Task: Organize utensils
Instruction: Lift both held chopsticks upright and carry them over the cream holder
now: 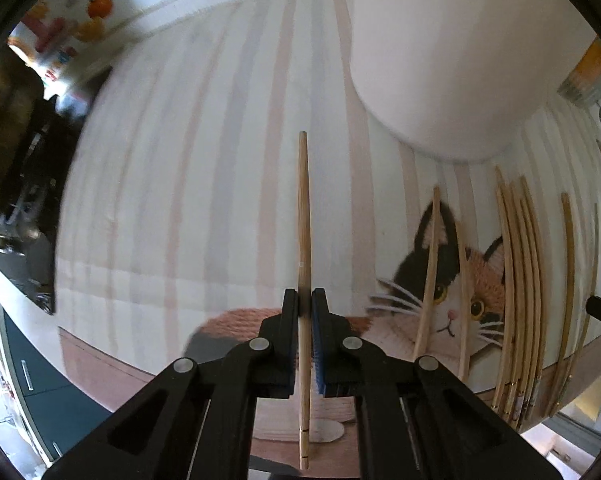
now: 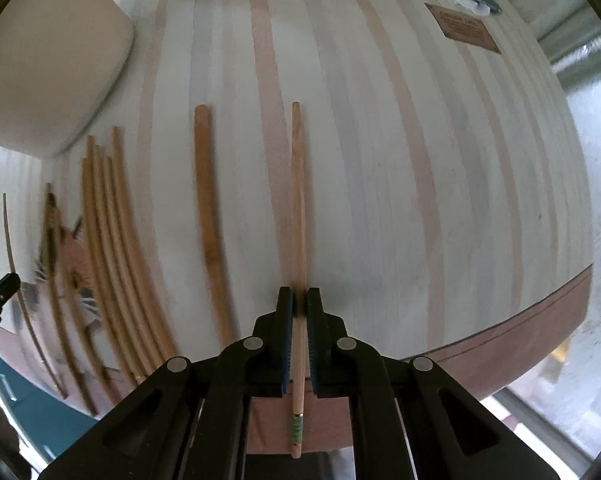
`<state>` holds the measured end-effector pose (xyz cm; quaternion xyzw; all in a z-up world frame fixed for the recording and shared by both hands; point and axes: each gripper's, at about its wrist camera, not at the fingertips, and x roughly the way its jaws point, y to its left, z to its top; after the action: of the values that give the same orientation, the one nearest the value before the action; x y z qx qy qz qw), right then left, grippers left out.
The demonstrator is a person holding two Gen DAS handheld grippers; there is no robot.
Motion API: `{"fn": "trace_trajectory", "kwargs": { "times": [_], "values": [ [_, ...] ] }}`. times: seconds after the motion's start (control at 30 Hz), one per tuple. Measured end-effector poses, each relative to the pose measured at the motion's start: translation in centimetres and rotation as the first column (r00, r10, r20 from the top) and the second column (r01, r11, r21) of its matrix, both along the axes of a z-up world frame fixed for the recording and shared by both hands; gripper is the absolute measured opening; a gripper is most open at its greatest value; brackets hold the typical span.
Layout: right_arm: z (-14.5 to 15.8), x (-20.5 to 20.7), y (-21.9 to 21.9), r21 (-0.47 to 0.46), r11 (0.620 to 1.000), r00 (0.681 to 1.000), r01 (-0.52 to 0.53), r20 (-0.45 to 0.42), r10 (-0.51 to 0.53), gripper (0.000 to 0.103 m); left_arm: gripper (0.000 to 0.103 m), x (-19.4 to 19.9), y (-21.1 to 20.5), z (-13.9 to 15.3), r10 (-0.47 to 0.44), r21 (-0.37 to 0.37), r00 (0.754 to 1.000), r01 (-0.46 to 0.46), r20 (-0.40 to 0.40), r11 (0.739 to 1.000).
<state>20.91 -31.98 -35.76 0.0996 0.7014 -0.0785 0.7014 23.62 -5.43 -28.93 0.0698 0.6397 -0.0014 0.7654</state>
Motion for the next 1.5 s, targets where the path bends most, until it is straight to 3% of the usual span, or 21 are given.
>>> {"fn": "trace_trajectory", "kwargs": {
  "times": [0.4, 0.63, 0.77, 1.1, 1.2, 1.3, 1.5],
  "values": [
    [7.7, -0.3, 0.5, -0.029, 1.000, 0.974, 0.005, 0.228, 0.001, 0.007, 0.004, 0.0, 1.1, 7.2, 0.046, -0.012, 0.983, -0.044, 0.179, 0.999],
    [12.0, 0.6, 0.7, -0.009, 1.000, 0.940, 0.017, 0.342, -0.013, 0.007, 0.004, 0.7, 1.4, 11.4, 0.089, -0.061, 0.960, -0.075, 0.266, 0.995],
    [14.4, 1.2, 0.9, 0.017, 1.000, 0.915, 0.019, 0.403, -0.025, 0.007, 0.004, 1.1, 1.9, 15.4, 0.126, -0.126, 0.937, -0.089, 0.325, 0.988],
    [23.9, 6.4, 1.6, 0.128, 0.992, 0.803, -0.013, 0.593, -0.066, 0.007, 0.004, 4.4, 2.4, 28.5, 0.229, -0.342, 0.841, -0.057, 0.490, 0.938],
    [25.7, 8.6, 1.8, 0.151, 0.988, 0.769, -0.024, 0.634, -0.078, 0.007, 0.004, 6.5, 2.0, 30.9, 0.245, -0.371, 0.817, -0.041, 0.523, 0.928],
    [27.8, 11.7, 2.5, 0.157, 0.987, 0.723, -0.035, 0.685, -0.083, 0.007, 0.004, 8.7, 1.5, 31.9, 0.263, -0.397, 0.803, -0.036, 0.534, 0.917],
    [29.4, 17.3, 3.9, 0.177, 0.984, 0.675, -0.035, 0.730, -0.107, 0.007, 0.004, 14.6, 0.3, 30.9, 0.309, -0.469, 0.799, -0.037, 0.517, 0.882]
  ]
}}
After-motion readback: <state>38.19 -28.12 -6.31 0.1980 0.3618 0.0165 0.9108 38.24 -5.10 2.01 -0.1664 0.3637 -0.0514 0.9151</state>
